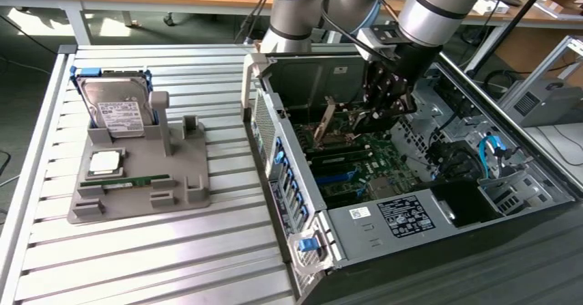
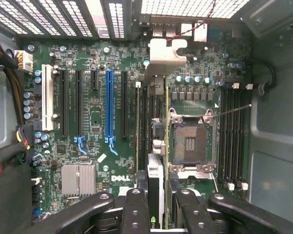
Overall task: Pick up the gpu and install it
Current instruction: 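Insert the gpu into the slot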
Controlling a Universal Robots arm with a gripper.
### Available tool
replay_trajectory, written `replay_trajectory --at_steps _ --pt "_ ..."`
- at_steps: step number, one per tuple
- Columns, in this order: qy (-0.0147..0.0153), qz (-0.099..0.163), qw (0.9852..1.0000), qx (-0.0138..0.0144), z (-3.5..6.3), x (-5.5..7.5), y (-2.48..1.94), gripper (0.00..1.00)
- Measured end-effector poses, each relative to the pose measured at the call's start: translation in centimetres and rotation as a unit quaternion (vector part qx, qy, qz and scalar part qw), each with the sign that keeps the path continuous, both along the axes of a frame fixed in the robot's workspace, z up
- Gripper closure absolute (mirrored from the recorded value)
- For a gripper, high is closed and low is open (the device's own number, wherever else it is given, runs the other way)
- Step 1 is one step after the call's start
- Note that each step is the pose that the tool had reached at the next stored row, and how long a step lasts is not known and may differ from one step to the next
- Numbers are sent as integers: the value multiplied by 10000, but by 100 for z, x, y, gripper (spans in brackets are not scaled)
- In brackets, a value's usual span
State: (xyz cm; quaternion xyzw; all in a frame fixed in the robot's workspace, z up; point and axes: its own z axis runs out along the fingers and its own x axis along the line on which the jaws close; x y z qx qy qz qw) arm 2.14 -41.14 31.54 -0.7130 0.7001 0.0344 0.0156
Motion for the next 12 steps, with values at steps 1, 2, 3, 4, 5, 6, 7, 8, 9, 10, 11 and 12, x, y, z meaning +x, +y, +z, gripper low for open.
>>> replay_trajectory --at_steps 1,2,3,4,5,6,7,8,9,10,11,12 --pt "0 0 10000 0 0 0 -3 73" --pt "1 0 10000 -1 0 0 -11 73" --pt "0 0 10000 -1 0 0 -17 73" --pt "1 0 10000 -1 0 0 -25 73" --pt "1 0 10000 -1 0 0 -30 73" --pt "0 0 10000 -1 0 0 -35 73" --pt "0 0 10000 -1 0 0 -44 73" --pt "0 0 10000 -1 0 0 -51 73" --pt "0 0 10000 -1 -1 0 -59 73" --pt "1 0 10000 -1 -1 0 -63 73" --pt "1 0 10000 -2 -1 0 -67 73" --pt "0 0 10000 -1 -2 0 -72 73"
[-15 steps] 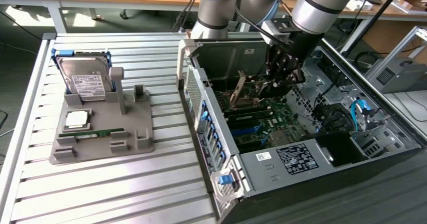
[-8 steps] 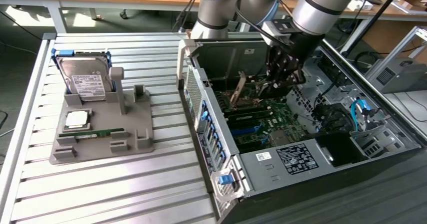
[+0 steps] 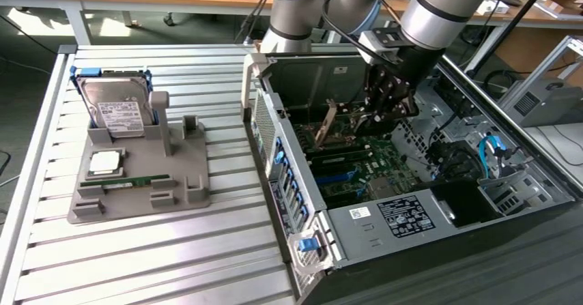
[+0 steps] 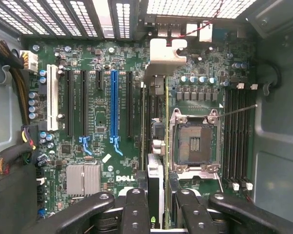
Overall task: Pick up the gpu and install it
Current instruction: 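Insert the gpu into the slot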
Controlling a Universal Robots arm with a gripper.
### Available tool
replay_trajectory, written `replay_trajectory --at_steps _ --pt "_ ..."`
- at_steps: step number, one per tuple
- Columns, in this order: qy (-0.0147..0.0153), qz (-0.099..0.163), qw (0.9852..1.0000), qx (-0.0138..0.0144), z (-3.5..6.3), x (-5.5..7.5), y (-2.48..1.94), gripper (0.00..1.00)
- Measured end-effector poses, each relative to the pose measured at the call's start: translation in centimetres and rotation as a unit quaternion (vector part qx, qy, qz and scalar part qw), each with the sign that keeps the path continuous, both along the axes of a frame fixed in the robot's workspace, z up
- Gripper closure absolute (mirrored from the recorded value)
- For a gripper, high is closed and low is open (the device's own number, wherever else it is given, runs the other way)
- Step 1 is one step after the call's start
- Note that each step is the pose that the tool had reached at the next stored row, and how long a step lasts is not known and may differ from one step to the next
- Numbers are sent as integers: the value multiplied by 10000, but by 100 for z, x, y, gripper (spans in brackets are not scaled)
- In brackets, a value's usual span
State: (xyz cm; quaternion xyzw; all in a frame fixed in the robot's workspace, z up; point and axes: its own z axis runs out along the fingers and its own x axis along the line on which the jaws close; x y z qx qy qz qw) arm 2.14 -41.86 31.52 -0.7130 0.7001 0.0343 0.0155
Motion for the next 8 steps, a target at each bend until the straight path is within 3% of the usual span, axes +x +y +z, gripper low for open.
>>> replay_trajectory --at_steps 8 --pt "0 0 10000 0 -9 -1 -26 73"
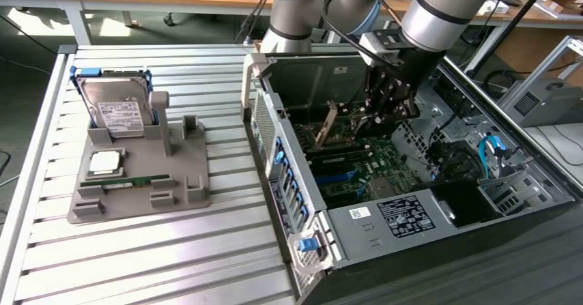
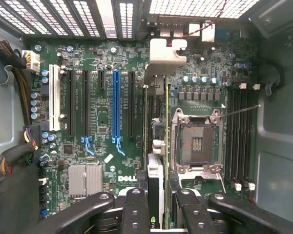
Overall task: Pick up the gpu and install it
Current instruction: 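Insert the gpu into the slot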
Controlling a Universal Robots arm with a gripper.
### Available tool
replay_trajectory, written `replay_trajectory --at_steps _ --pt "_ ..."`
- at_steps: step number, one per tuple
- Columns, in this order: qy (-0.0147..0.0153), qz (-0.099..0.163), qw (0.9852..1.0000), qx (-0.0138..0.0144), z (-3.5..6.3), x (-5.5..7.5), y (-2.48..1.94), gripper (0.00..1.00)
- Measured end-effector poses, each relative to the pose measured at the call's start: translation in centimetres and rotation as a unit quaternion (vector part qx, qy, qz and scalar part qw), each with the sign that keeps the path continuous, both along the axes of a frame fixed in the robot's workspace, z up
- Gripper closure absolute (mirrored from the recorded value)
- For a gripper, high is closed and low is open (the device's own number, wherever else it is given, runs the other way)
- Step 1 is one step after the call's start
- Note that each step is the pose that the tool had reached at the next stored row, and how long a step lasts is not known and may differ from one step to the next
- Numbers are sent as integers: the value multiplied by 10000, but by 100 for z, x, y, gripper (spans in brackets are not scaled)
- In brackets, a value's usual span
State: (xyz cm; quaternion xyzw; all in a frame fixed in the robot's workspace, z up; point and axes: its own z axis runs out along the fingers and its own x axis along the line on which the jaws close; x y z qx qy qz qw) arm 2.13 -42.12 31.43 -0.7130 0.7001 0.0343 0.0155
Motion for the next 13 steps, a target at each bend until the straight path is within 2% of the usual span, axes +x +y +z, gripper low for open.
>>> replay_trajectory --at_steps 13 --pt "0 0 10000 0 -14 -1 -19 73"
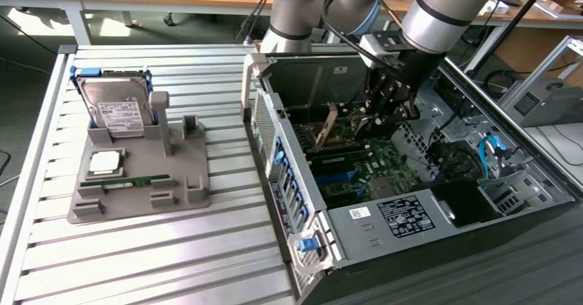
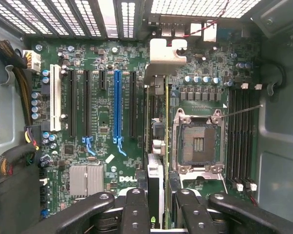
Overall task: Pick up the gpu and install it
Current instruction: 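Insert the gpu into the slot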
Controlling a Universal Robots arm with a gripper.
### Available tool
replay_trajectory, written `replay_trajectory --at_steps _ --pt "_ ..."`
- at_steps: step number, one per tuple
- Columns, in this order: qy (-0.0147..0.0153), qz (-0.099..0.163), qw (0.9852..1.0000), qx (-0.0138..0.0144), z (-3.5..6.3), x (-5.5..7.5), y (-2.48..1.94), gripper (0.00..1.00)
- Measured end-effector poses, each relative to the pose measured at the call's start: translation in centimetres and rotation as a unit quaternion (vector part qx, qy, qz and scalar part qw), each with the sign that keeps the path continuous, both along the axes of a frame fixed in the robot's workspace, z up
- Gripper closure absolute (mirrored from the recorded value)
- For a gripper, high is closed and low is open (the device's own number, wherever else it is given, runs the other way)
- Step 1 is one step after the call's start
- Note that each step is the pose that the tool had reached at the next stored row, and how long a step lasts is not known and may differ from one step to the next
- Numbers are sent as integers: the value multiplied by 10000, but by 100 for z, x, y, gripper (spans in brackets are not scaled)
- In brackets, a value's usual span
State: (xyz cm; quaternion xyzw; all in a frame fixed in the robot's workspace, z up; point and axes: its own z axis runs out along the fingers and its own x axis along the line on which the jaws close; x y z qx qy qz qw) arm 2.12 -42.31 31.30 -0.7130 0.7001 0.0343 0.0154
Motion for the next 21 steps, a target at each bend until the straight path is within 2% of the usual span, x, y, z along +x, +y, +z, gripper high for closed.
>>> replay_trajectory --at_steps 21 --pt "0 0 10000 0 -20 -1 -61 73"
